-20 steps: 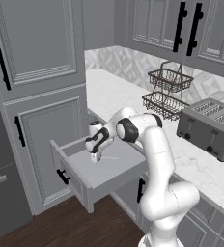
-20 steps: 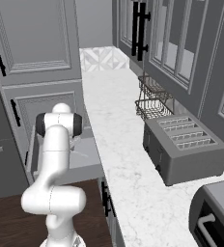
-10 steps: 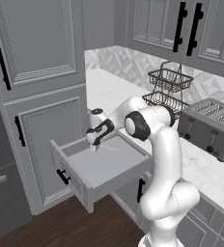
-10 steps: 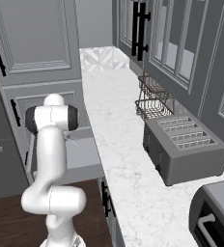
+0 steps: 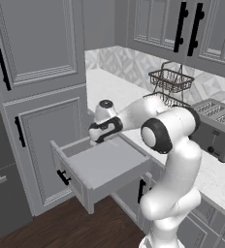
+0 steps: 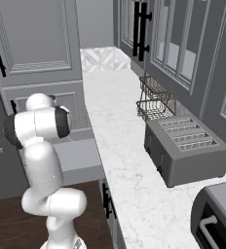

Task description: Take a straw from the drawer in front and place it inside the glass cup on the dining counter.

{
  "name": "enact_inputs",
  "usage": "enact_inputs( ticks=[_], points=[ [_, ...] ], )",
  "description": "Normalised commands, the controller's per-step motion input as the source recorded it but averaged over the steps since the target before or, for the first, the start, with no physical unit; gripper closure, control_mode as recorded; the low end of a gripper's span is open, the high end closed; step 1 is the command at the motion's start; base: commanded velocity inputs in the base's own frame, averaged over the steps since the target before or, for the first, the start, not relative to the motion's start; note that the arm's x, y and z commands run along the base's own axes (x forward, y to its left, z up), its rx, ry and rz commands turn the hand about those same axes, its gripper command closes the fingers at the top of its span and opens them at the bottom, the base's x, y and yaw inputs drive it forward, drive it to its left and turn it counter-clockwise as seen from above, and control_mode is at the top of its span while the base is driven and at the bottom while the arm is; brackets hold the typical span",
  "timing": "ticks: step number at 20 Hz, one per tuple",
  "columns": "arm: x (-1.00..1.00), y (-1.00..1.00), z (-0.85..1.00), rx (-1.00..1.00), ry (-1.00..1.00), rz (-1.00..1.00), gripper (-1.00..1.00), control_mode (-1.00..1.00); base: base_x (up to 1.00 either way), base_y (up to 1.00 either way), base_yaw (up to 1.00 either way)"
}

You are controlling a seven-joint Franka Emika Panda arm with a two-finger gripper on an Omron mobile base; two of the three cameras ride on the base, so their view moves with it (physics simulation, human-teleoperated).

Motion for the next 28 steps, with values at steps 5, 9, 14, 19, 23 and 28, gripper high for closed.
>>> enact_inputs(
  ticks=[5,9,14,19,23,28],
  points=[
    [-0.62,0.01,1.0,0.13,-0.18,-0.12,1.0,-1.0,0.0,0.0,0.0],
    [-0.62,0.0,1.0,0.13,-0.18,-0.09,1.0,-1.0,0.0,0.0,0.0],
    [-0.55,-0.07,1.0,0.12,-0.16,-0.06,1.0,-1.0,0.0,0.0,0.0],
    [-0.51,-0.21,1.0,0.09,-0.08,-0.03,1.0,-1.0,0.0,0.0,0.0],
    [-0.45,-0.24,1.0,0.11,0.0,-0.03,1.0,-1.0,0.0,0.0,0.0],
    [-0.76,-0.43,0.77,0.12,0.0,-0.04,1.0,-1.0,0.0,0.0,0.0]
  ],
)
